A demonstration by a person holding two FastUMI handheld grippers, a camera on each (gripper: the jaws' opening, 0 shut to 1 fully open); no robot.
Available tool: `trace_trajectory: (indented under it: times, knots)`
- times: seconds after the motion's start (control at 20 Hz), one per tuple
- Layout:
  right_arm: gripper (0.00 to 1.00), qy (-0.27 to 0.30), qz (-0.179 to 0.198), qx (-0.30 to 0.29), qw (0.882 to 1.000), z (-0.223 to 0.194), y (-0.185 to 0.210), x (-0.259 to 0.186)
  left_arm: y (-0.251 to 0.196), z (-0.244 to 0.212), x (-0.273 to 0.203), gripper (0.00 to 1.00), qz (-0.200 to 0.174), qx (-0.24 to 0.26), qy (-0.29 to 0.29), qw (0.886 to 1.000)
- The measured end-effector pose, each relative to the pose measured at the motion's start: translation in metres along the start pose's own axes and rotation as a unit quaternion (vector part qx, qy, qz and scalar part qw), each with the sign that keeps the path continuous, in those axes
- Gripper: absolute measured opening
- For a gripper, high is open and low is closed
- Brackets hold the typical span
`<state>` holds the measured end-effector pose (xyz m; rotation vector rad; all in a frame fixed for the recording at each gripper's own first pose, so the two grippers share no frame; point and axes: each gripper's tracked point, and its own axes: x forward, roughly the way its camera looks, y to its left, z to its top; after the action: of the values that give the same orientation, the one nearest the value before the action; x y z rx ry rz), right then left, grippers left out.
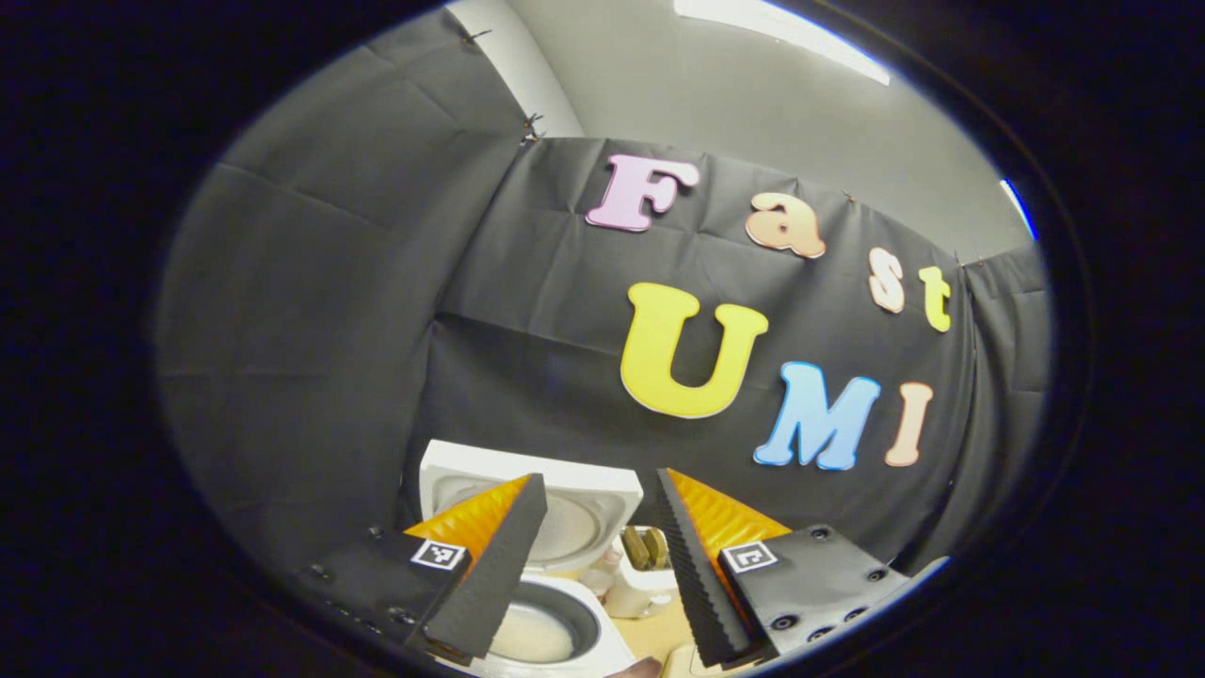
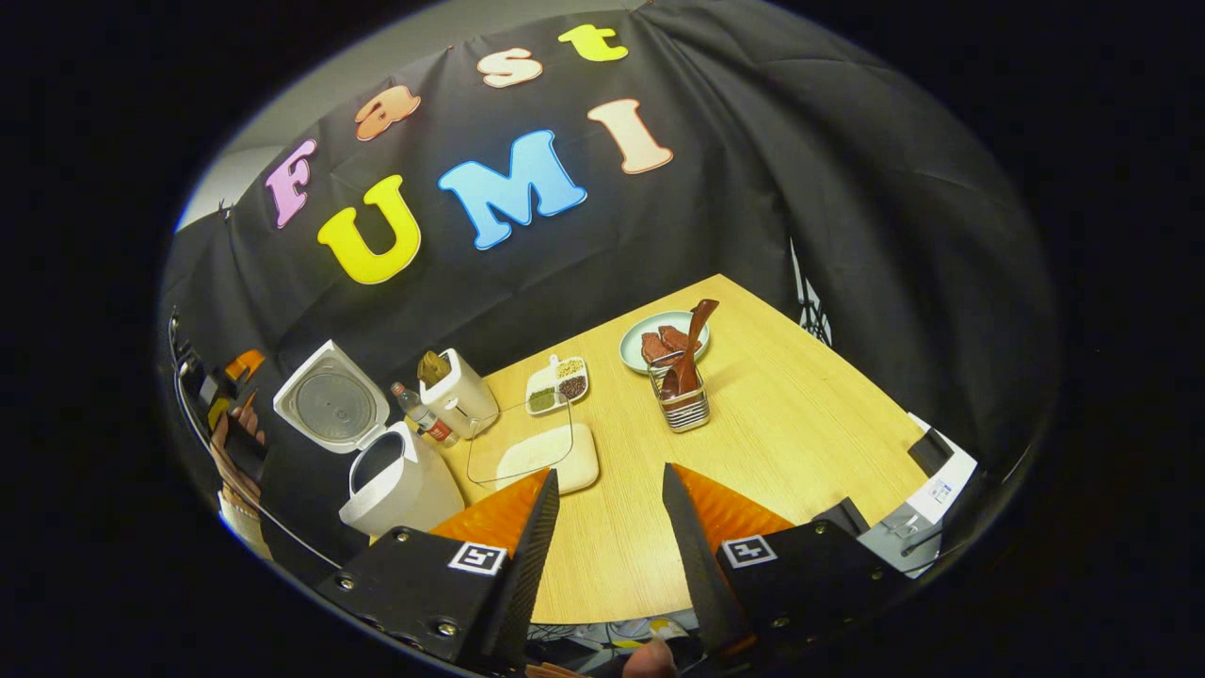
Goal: Close the left gripper, press the button to open the rice cooker; take a wooden spoon from the chopstick holder with the right hand, scoop a spoonful of rice and pour it into the rice cooker, then put the wooden spoon back into the chopstick holder.
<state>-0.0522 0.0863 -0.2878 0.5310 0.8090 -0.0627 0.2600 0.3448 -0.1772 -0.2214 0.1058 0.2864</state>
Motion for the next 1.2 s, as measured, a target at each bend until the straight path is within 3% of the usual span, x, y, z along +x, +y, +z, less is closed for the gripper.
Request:
trace_trajectory:
  times: [0.25, 0.3, 0.35, 0.4, 0.5, 0.55, 0.6, 0.65, 0.9, 1.2]
  knots:
    - [0.68, 0.005, -0.020, -0.021, 1.000, -0.009, -0.001, -0.014, 0.026, -0.006, 0.091, 0.83, 0.035, -0.022, 0.004, 0.999]
    - [0.68, 0.007, -0.023, -0.022, 0.999, -0.010, -0.002, -0.014, 0.032, -0.007, 0.104, 0.77, 0.040, -0.023, 0.005, 0.999]
    - [0.68, 0.010, -0.026, -0.021, 0.999, -0.012, -0.002, -0.014, 0.037, -0.009, 0.113, 0.77, 0.044, -0.019, 0.004, 0.999]
    - [0.68, 0.012, -0.026, -0.018, 0.999, -0.013, -0.001, -0.013, 0.042, -0.008, 0.125, 0.84, 0.049, -0.009, 0.003, 0.999]
    - [0.68, 0.015, -0.026, -0.021, 0.999, -0.014, 0.000, -0.012, 0.047, -0.011, 0.148, 0.84, 0.053, 0.020, 0.005, 0.998]
    - [0.68, 0.016, -0.025, -0.025, 0.999, -0.015, 0.002, -0.012, 0.052, -0.020, 0.158, 0.76, 0.062, 0.038, 0.022, 0.997]
    - [0.68, 0.017, -0.023, -0.030, 0.999, -0.015, 0.004, -0.011, 0.057, -0.029, 0.167, 0.77, 0.070, 0.051, 0.037, 0.996]
    - [0.68, 0.018, -0.021, -0.033, 0.999, -0.016, 0.007, -0.009, 0.060, -0.040, 0.170, 0.84, 0.080, 0.060, 0.054, 0.994]
    - [0.68, 0.027, -0.011, -0.031, 0.999, -0.022, 0.010, -0.002, 0.071, -0.063, 0.181, 0.79, 0.113, 0.158, 0.099, 0.976]
    - [0.68, 0.031, -0.001, -0.023, 0.999, -0.026, 0.011, 0.004, 0.049, -0.071, 0.122, 0.80, 0.100, 0.146, 0.101, 0.979]
